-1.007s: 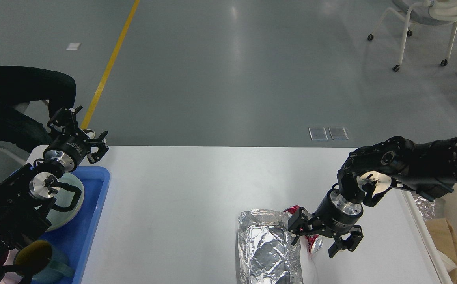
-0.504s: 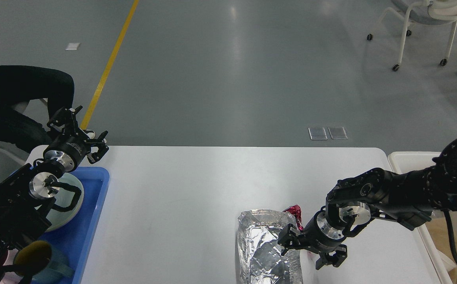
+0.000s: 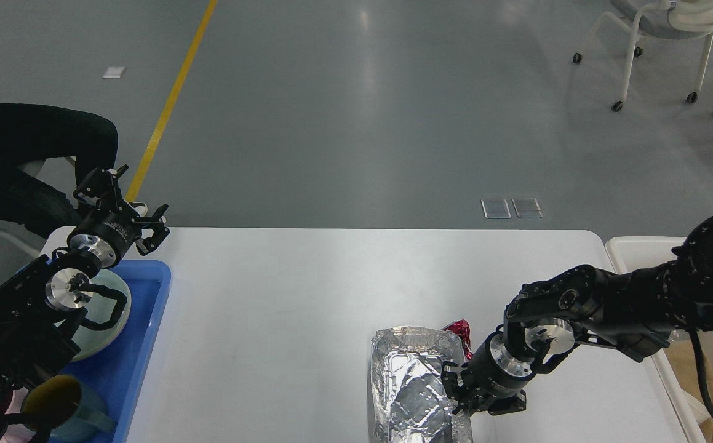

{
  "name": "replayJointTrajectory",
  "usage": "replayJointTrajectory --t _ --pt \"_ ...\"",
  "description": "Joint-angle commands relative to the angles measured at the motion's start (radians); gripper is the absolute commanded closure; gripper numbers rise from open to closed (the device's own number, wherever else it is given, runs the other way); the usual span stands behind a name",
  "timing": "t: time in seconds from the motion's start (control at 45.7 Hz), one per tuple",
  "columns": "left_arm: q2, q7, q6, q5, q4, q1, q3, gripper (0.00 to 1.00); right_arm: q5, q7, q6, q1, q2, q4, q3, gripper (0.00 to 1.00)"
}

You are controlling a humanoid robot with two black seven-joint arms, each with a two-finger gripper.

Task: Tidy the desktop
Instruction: 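Grasp the foil package with the right gripper and lift it, then carry the foil package over the bin and drop it in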

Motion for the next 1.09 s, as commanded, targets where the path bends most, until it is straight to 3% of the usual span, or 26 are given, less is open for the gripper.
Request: replayJointTrajectory --t 0.0,0.394,0.613,1.073 --pt "0.0 0.0 0.0 0.0 0.0 0.0 0.001 0.03 0.002 -0.002 0.0 0.001 0.001 0.006 0.013 0.97" --pt "0.0 0.0 0.0 0.0 0.0 0.0 0.001 0.03 0.002 -0.002 0.012 0.082 -0.016 0.109 0.028 1.0" --pt "0.0 0.0 0.0 0.0 0.0 0.0 0.001 0.03 0.002 0.0 0.015 0.223 -0.073 0.205 0.038 1.0" --pt "0.0 0.0 0.0 0.0 -0.002 0.0 0.001 0.03 0.005 0.002 0.107 0.66 -0.35 0.23 -0.024 1.0"
